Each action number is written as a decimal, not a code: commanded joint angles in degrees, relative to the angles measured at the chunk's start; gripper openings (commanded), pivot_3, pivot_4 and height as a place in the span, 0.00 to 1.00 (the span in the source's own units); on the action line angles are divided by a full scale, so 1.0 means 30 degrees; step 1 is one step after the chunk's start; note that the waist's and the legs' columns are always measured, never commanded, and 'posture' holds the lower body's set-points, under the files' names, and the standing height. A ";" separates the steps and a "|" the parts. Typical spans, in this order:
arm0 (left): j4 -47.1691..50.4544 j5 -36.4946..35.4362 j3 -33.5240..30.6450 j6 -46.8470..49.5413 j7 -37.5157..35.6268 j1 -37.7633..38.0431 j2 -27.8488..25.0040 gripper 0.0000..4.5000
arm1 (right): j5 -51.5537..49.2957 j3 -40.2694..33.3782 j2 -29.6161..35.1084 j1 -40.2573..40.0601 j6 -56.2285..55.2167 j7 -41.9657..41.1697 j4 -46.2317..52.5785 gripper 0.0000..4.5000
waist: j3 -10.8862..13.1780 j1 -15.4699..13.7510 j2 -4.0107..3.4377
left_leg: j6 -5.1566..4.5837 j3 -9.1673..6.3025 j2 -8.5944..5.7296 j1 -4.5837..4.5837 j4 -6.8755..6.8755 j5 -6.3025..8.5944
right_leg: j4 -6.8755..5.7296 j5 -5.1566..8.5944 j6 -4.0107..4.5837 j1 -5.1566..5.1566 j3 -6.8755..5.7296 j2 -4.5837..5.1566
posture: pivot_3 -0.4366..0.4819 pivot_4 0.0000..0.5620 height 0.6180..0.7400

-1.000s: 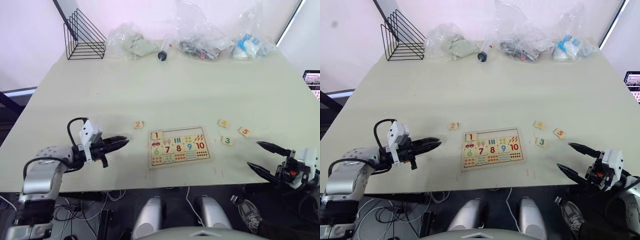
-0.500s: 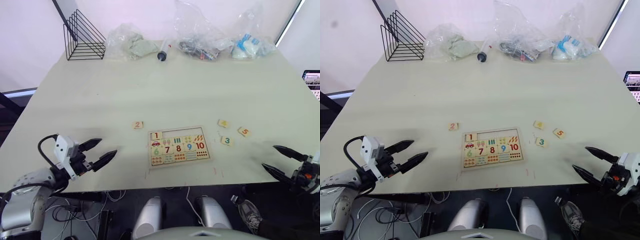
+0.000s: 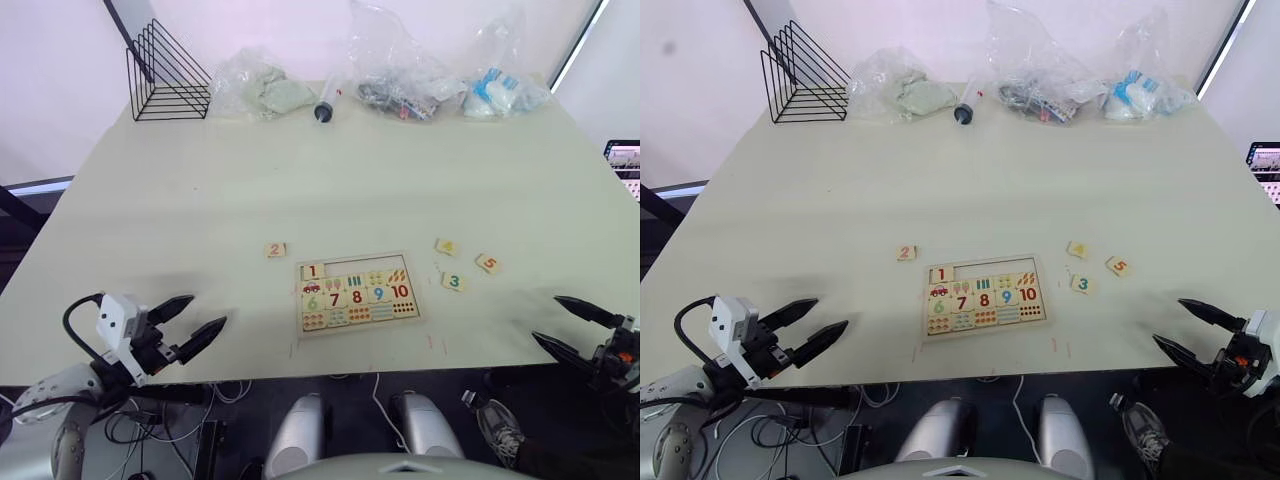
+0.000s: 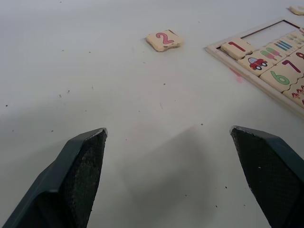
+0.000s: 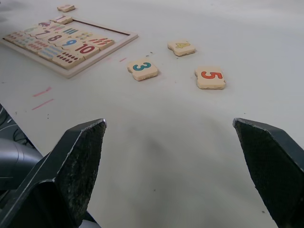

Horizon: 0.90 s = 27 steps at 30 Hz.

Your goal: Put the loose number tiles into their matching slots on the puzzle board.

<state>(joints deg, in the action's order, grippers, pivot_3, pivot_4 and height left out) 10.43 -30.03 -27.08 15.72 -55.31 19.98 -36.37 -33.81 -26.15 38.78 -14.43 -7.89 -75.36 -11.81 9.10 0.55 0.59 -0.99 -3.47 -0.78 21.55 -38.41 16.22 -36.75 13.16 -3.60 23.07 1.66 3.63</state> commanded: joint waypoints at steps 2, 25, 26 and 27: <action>0.0062 -0.0252 -0.0542 -0.0501 -0.0276 -0.0009 -0.0360 0.98 | -0.0152 -0.0437 0.0045 0.0094 -0.0509 -0.0267 0.0106 1.00 | -0.0001 -0.0002 0.0000 | 0.0000 0.0006 -0.0002 0.0000 0.0000 0.0000 | 0.0002 0.0000 -0.0001 0.0000 0.0003 0.0004 | 0.48 0.27 1.00; -0.0850 0.0063 -0.0049 -0.0998 -0.0854 -0.0582 -0.0743 0.98 | -0.0257 -0.0192 -0.0102 0.0203 -0.0666 -0.0736 0.0224 1.00 | -0.0005 0.0006 0.0005 | 0.0000 0.0002 0.0001 -0.0005 0.0001 0.0000 | 0.0003 0.0000 0.0000 -0.0001 0.0002 0.0000 | 0.48 0.27 1.00; -0.0882 0.0077 -0.0062 -0.1014 -0.0888 -0.0584 -0.0767 0.98 | -0.0260 -0.0172 -0.0113 0.0243 -0.0670 -0.0755 0.0213 1.00 | -0.0005 0.0007 0.0004 | 0.0000 0.0003 0.0001 -0.0005 0.0001 0.0000 | 0.0003 0.0000 0.0000 -0.0001 0.0003 0.0000 | 0.48 0.27 1.00; -0.0920 0.0097 -0.0064 -0.1036 -0.0915 -0.0605 -0.0792 0.98 | -0.0259 -0.0154 -0.0117 0.0287 -0.0666 -0.0775 0.0196 1.00 | -0.0005 0.0010 0.0004 | 0.0000 0.0003 0.0000 -0.0005 0.0001 0.0000 | 0.0003 0.0000 0.0000 -0.0001 0.0002 0.0000 | 0.48 0.27 1.00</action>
<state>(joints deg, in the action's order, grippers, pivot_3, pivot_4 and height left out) 7.28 -29.46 -26.50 13.62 -57.73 18.18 -37.92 -33.69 -25.75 38.44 -13.65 -9.08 -77.19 -12.17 9.08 0.58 0.60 -0.99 -3.47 -0.78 21.54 -38.40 16.22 -36.75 13.16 -3.60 23.07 1.66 3.63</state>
